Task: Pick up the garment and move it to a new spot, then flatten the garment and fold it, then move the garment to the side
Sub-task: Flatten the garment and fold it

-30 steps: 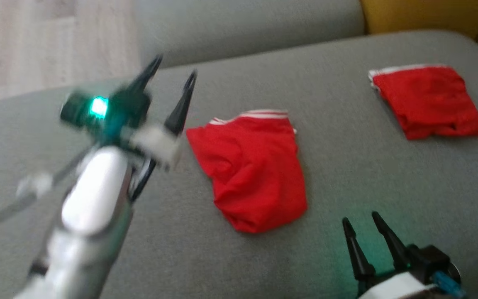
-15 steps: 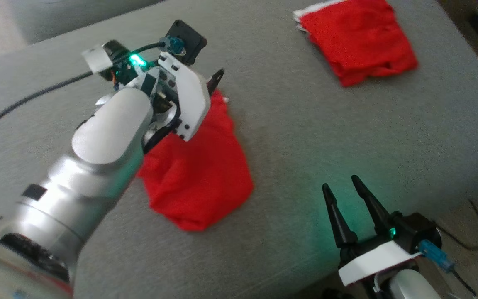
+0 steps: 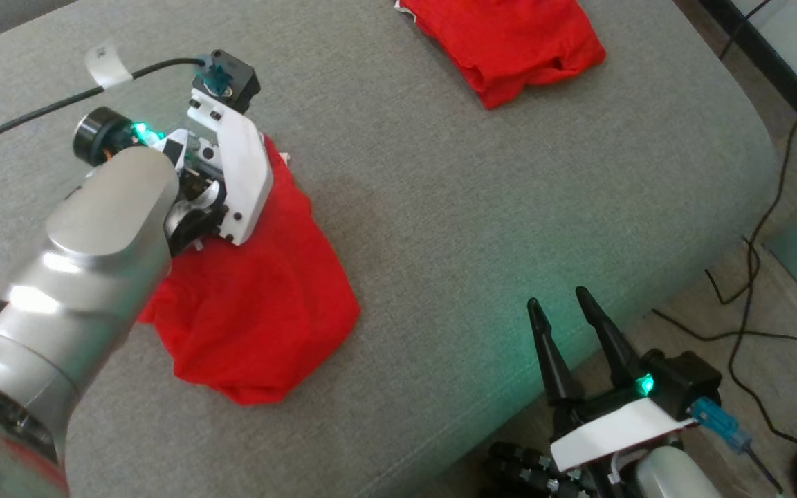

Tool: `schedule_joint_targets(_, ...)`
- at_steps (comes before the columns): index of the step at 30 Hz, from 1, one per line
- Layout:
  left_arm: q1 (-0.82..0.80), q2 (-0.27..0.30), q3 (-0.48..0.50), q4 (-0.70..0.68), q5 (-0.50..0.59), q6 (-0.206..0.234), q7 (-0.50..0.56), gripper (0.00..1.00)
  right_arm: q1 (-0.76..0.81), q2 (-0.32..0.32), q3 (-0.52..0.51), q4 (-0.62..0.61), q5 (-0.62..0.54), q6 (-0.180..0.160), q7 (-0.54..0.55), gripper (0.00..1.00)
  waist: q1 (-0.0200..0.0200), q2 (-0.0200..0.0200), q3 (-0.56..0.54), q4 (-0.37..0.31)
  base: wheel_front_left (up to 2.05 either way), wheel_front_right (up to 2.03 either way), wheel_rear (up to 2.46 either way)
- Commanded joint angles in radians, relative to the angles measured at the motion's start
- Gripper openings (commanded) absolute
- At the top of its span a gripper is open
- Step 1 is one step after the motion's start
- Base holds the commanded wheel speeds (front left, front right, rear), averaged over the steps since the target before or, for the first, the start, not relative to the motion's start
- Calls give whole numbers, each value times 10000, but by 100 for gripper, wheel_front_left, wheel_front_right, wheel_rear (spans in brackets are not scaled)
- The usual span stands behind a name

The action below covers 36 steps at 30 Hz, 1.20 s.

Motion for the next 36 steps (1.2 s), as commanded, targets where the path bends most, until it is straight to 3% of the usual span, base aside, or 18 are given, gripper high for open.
schedule_joint_targets(1,-574,291,144,-332,-164,16,6,0,-25,-13,153,-253,23,65,-65,100,-1,0,-38,-5,0,0,0)
schedule_joint_targets(4,-770,330,-32,-747,-581,16,-503,0,-43,14,173,-175,-22,65,-65,100,-1,0,-263,6,0,0,0)
schedule_joint_targets(13,-2394,-139,144,-1384,-1077,16,-3831,0,154,-367,283,0,-276,65,-65,100,-1,0,-1861,249,0,0,0)
schedule_joint_targets(18,-3521,-109,584,-847,-834,16,-5812,0,492,-806,150,5,-326,65,-65,100,-1,0,-2880,850,0,0,0)
schedule_joint_targets(22,-3911,-103,828,-774,-994,16,-6645,0,805,-992,-218,-108,-341,65,-65,100,-1,0,-3324,1738,0,0,0)
schedule_joint_targets(29,-2279,1044,105,-1986,-1399,16,-6964,0,1166,-968,-679,-346,-434,65,-65,100,-1,0,-3392,3503,0,0,0)
schedule_joint_targets(33,174,2200,-107,-2848,-2023,144,-7216,0,1313,-937,-892,-444,-479,65,-65,100,-1,0,-3316,4181,0,0,0)
schedule_joint_targets(36,2416,3098,-290,-3743,-2630,535,-7504,0,1417,-927,-1033,-481,-472,65,-65,100,-1,0,-3200,4549,0,0,0)
